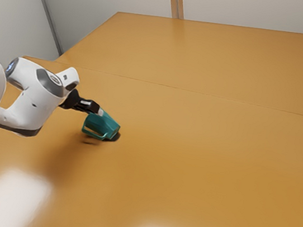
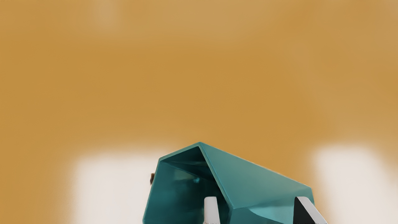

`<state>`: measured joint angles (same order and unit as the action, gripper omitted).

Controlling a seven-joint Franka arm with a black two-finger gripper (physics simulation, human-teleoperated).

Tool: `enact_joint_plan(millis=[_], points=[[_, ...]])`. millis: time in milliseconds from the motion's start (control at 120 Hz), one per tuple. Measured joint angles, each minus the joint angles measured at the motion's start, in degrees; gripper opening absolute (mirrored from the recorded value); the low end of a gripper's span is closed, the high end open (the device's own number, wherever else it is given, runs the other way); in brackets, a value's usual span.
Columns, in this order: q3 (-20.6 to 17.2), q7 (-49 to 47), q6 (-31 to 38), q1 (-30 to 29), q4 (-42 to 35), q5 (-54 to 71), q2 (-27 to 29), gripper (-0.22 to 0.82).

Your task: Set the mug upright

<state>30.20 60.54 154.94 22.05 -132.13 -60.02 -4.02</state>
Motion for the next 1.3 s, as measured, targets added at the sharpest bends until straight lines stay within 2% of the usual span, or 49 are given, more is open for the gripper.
enact_joint_plan(millis=[108,267,450,700,817,1075,1300], points=[[-1.6,-0.1,0.0,0.1,1.0,-1.8,0.0,0.00],[-4.2,-0.8,0.1,0.0,2.6,-3.7,-0.7,-0.11],[-6.5,-1.6,0.3,0.2,4.3,-7.4,-1.8,-0.16],[-7.4,-3.1,0.2,-0.1,4.5,-6.9,-0.7,-0.18],[-7.5,-6.6,-2.9,0.2,4.7,7.7,1.4,-0.18],[-9.0,-21.3,-11.8,-0.2,4.7,41.3,5.5,-0.18],[-8.9,-34.5,-21.6,0.3,4.7,58.4,8.1,-0.18]])
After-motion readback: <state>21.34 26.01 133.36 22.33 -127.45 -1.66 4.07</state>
